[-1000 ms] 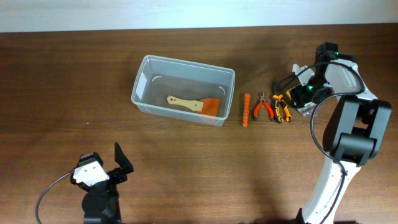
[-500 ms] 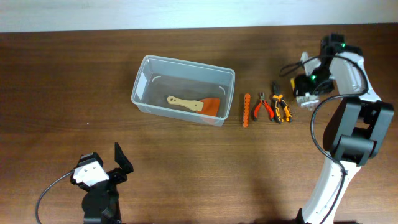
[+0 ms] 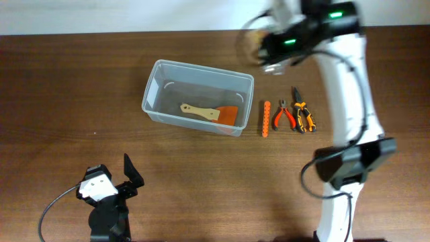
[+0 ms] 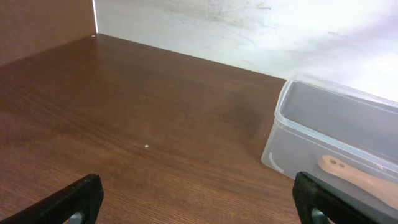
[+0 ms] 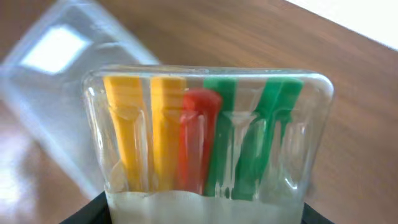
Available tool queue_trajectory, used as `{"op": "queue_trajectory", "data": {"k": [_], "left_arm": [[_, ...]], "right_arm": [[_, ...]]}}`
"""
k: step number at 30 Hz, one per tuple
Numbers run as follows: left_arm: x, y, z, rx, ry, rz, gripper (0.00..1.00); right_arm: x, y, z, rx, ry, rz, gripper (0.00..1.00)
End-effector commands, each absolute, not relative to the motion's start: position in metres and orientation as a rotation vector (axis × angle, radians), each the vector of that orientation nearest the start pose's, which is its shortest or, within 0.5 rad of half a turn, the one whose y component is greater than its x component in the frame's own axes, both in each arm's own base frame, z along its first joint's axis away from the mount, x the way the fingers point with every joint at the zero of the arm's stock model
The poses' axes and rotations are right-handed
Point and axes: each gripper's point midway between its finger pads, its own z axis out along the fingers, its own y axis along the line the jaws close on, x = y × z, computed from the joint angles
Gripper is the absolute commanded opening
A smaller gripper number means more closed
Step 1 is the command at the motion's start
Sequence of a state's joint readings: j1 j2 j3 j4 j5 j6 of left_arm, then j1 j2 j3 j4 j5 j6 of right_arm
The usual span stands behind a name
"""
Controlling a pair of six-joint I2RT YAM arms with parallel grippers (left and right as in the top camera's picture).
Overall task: Pack container
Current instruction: 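Carry the screwdriver pack into the container and release it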
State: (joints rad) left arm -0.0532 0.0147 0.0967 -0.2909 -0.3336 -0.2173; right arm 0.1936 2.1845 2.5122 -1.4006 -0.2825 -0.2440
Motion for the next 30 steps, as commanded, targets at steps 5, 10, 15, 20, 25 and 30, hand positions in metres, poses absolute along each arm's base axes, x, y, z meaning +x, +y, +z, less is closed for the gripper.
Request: {"op": "queue_trajectory", "data": {"k": [5,10,15,20,25,30], "left_arm": [[0.229,0.044,0.147,-0.373,1.729,0.107,0.99],[0.229,0.044,0.147,-0.374,1.729,0.108,0.99],[0.229,0.044,0.147,-0.373,1.729,0.107,0.99],[0.229,0.044,0.147,-0.374,1.729,0.108,0.99],[0.229,0.044,0.147,-0.373,1.729,0.107,0.99],[0.229,0.044,0.147,-0.373,1.729,0.107,0.99]], "right_arm": [[0.457,0.266,0.219,-1.268,2.315,0.194,0.37],[0.447,0.274,0.149,-1.656,2.263,0.037,0.38],[0.464,0.245,0.073,-1.656,2.393,-0.021,0.38],[0.465,0.236,0.051,-1.611,2.427,0.106,0.66],[0.473,0.239,0.070,-1.471,2.457,0.117,0.99],[0.481,0.250,0.158,-1.295,2.372,0.122,0.99]]}}
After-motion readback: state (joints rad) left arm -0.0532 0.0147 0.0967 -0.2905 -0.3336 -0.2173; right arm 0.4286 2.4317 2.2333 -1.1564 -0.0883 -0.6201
